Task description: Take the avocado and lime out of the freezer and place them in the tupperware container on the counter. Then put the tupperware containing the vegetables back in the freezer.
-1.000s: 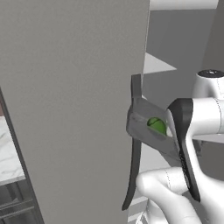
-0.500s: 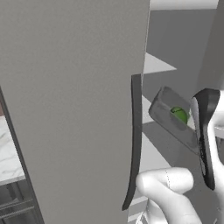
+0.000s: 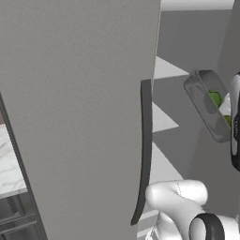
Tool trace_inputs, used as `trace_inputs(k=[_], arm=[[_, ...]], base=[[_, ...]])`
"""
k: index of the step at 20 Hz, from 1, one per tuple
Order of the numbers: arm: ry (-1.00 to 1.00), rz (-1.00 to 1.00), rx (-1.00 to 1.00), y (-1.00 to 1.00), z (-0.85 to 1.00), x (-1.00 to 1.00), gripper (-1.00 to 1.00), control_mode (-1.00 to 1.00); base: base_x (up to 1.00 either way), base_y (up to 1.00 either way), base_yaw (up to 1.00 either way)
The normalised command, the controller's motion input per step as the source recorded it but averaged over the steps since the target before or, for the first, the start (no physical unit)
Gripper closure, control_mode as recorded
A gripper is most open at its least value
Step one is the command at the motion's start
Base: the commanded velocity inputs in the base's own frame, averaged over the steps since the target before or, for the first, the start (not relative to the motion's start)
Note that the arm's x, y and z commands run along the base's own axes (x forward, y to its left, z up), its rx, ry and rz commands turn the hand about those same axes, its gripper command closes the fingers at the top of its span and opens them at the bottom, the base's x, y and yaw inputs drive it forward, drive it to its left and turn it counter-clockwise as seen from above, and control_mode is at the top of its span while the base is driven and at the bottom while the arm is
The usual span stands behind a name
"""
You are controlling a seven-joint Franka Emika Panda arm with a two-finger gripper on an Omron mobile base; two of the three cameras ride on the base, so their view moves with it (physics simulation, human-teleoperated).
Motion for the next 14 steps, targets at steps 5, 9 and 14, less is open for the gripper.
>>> trace_inputs(k=[5, 9, 14], arm=[[0.00, -0.04, 0.08, 0.00, 0.14, 0.83, 1.00, -1.00], [0.00, 0.00, 0.03, 0.05, 0.05, 0.97, 1.00, -1.00], [-0.01, 0.00, 0.00, 0.15, 0.09, 0.90, 1.00, -1.00]], base=[[0.00, 0.00, 0.00], [0.00, 0.00, 0.00], [0.00, 0.00, 0.00]])
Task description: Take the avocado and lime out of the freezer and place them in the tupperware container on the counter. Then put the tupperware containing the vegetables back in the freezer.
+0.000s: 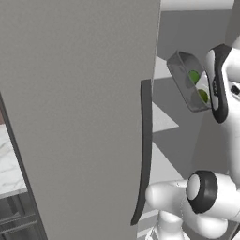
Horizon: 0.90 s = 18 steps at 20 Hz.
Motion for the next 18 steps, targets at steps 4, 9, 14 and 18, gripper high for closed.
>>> trace_inputs(k=[4, 9, 14, 18], arm=[[-0.07, 0.00, 0.00, 0.21, 0.25, 0.73, 1.00, -1.00], [-0.06, 0.00, 0.00, 0.20, 0.34, 0.72, 1.00, -1.00], [-0.02, 0.00, 0.00, 0.21, 0.28, 0.70, 1.00, -1.00], [-0.01, 0.00, 0.00, 0.03, 0.27, 0.67, 1.00, -1.00]], base=[[0.00, 0.00, 0.00], [0.00, 0.00, 0.00], [0.00, 0.00, 0.00], [0.00, 0.00, 0.00]])
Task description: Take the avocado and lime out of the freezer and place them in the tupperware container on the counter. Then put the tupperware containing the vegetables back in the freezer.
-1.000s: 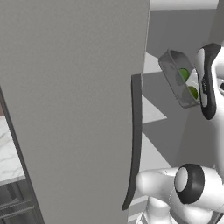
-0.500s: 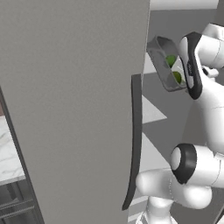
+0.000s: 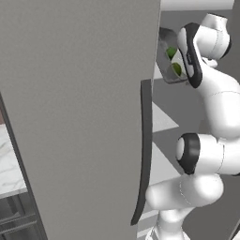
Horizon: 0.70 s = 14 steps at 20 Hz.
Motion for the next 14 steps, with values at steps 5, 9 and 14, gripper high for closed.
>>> trace_inputs(k=[5, 9, 14], arm=[[-0.02, 0.00, 0.00, 0.00, 0.17, 0.71, 1.00, -1.00], [-0.02, 0.00, 0.00, 0.03, 0.01, 0.55, 1.00, -1.00], [-0.07, 0.00, 0.00, 0.14, 0.00, 0.34, 1.00, -1.00]], base=[[0.00, 0.00, 0.00], [0.00, 0.00, 0.00], [0.00, 0.00, 0.00]])
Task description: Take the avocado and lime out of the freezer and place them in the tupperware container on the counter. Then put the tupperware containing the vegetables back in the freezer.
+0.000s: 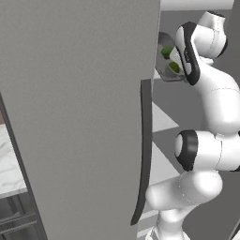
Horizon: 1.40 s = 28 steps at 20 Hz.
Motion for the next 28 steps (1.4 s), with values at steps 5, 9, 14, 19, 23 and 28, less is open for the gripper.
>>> trace_inputs(k=[5, 9, 14, 19, 23, 28], arm=[[-0.12, 0.00, 0.00, 0.14, 0.00, 0.06, 1.00, -1.00], [-0.20, 0.00, 0.00, 0.03, 0.02, 0.00, 1.00, -1.00], [-0.25, 0.00, 0.00, 0.00, 0.00, -0.07, 1.00, -1.00], [-0.23, 0.00, 0.00, 0.02, 0.00, 0.09, 1.00, -1.00], [-0.12, 0.00, 0.00, 0.01, 0.03, 0.54, 1.00, -1.00], [-0.09, 0.00, 0.00, 0.03, 0.17, 0.69, 1.00, -1.00]], base=[[0.00, 0.00, 0.00], [0.00, 0.00, 0.00], [0.00, 0.00, 0.00], [0.00, 0.00, 0.00], [0.00, 0.00, 0.00], [0.00, 0.00, 0.00]])
